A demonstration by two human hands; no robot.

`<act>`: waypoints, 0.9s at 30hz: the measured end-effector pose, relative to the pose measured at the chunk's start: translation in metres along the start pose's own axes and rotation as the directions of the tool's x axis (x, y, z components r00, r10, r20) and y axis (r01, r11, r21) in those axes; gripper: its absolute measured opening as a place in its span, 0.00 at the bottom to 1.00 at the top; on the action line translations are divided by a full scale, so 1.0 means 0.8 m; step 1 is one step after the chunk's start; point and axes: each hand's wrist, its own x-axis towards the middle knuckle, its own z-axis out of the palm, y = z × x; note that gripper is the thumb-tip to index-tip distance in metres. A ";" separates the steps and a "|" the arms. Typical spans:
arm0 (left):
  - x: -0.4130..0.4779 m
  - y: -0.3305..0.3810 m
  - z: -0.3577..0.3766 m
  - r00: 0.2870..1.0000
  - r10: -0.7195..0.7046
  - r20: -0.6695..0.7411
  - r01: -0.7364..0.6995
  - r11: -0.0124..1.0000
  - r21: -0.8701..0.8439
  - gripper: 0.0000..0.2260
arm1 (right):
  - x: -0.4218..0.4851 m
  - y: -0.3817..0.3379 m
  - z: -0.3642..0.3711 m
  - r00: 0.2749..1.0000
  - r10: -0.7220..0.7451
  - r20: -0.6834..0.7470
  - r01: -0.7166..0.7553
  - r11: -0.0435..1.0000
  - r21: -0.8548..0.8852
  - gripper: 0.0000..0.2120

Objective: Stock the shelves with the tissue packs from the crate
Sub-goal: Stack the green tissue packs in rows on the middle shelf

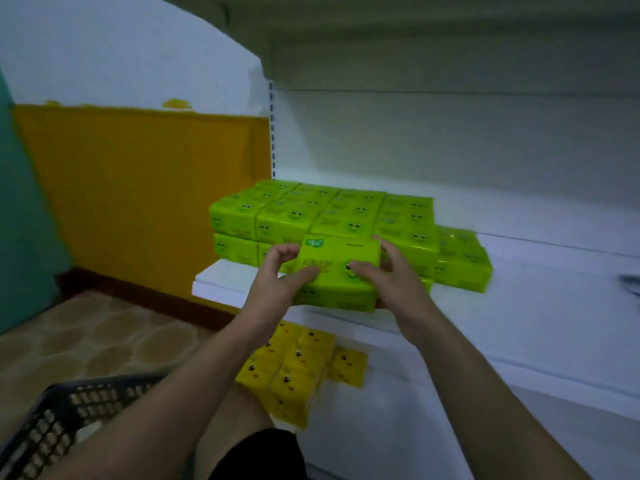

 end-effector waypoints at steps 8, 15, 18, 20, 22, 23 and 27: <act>0.024 -0.001 0.120 0.901 0.293 0.321 -0.424 0.750 0.507 0.09 | -0.041 0.003 -0.211 0.974 0.172 -0.147 -0.178 0.984 -0.025 0.14; 0.053 -0.027 0.157 0.808 0.297 0.509 -0.520 -0.046 0.853 0.30 | 0.000 0.064 -0.224 0.813 0.133 -0.566 -0.275 0.946 -0.172 0.24; 0.062 -0.036 0.155 0.826 0.224 0.518 -0.524 -0.035 0.851 0.32 | 0.028 0.072 -0.197 0.805 -0.012 -0.593 -0.286 0.868 -0.406 0.17; 0.066 -0.038 0.147 0.804 0.226 0.550 -0.569 0.021 0.822 0.32 | 0.045 0.079 -0.184 0.817 -0.049 -0.575 -0.295 0.821 -0.489 0.17; 0.071 -0.041 0.139 0.783 0.229 0.579 -0.603 0.048 0.796 0.33 | 0.058 0.083 -0.177 0.806 -0.053 -0.590 -0.322 0.796 -0.512 0.20; 0.072 -0.042 0.136 0.777 0.226 0.587 -0.612 0.060 0.788 0.33 | 0.062 0.083 -0.176 0.796 -0.053 -0.602 -0.338 0.786 -0.517 0.21; 0.069 -0.046 0.135 0.781 0.213 0.587 -0.619 0.136 0.774 0.34 | 0.063 0.084 -0.175 0.762 -0.087 -0.642 -0.390 0.729 -0.563 0.25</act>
